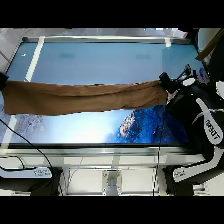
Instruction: Fold the clothes and pants, and hang the long-sleeved shirts on hangers.
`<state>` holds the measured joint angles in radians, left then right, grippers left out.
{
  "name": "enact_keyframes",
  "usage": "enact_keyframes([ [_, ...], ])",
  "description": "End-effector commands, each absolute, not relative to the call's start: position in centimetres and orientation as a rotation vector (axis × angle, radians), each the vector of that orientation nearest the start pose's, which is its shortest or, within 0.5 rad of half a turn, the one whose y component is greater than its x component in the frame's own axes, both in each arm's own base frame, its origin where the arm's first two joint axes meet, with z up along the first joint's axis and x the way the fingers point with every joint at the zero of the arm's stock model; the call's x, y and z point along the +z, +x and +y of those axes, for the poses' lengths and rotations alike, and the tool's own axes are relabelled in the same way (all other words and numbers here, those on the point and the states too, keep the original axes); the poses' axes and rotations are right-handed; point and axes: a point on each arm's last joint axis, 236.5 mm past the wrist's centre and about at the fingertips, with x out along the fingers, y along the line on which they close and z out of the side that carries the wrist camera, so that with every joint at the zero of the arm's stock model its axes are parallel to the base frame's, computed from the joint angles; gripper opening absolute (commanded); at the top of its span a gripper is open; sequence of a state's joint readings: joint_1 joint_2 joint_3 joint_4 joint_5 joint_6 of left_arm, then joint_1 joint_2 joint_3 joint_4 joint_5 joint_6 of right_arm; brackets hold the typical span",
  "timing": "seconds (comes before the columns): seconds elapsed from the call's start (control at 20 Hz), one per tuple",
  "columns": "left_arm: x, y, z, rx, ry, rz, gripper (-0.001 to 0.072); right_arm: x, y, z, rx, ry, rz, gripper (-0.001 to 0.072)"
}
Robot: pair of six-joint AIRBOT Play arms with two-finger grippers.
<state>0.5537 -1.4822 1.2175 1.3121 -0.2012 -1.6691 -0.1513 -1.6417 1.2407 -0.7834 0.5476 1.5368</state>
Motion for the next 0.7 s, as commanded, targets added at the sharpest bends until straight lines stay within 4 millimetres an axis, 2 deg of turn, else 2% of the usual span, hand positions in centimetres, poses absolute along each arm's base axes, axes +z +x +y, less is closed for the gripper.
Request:
enact_keyframes([
  [0.0,9.5,49.5,28.4,0.554,-0.467,0.316,0.0695,-2.5,53.6,1.8,0.004,0.828,0.907,0.0274],
  [0.05,10.9,49.3,28.3,0.551,-0.46,0.292,0.0689,-1.5,53.2,1.8,0.031,0.811,0.93,0.0341],
  [0.15,15.0,48.4,28.0,0.545,-0.441,0.221,0.069,1.0,52.2,0.8,0.066,0.729,0.968,0.034],
  [0.25,20.0,47.1,26.9,0.525,-0.415,0.136,0.0688,3.7,50.7,-2.2,0.048,0.592,0.996,0.034],
  [0.3,22.6,46.6,25.7,0.503,-0.398,0.093,0.0689,4.7,49.9,-3.7,0.026,0.534,1.008,0.0339],
  [0.4,26.6,45.9,22.2,0.435,-0.313,0.057,0.0688,6.0,48.7,-6.9,-0.04,0.425,1.026,0.033],
  [0.45,27.8,45.9,20.2,0.393,-0.258,0.058,0.0688,6.0,48.1,-8.3,-0.074,0.379,1.042,0.0328],
  [0.5,28.6,45.9,17.7,0.341,-0.202,0.073,0.0689,5.8,47.9,-9.4,-0.104,0.348,1.045,0.0328],
  [0.6,28.6,46.2,12.5,0.228,-0.141,0.13,0.0689,5.1,48.3,-10.2,-0.119,0.376,1.04,0.0335],
  [0.65,28.3,46.2,10.0,0.173,-0.123,0.163,0.0689,4.3,48.5,-9.9,-0.091,0.444,1.048,0.0402],
])
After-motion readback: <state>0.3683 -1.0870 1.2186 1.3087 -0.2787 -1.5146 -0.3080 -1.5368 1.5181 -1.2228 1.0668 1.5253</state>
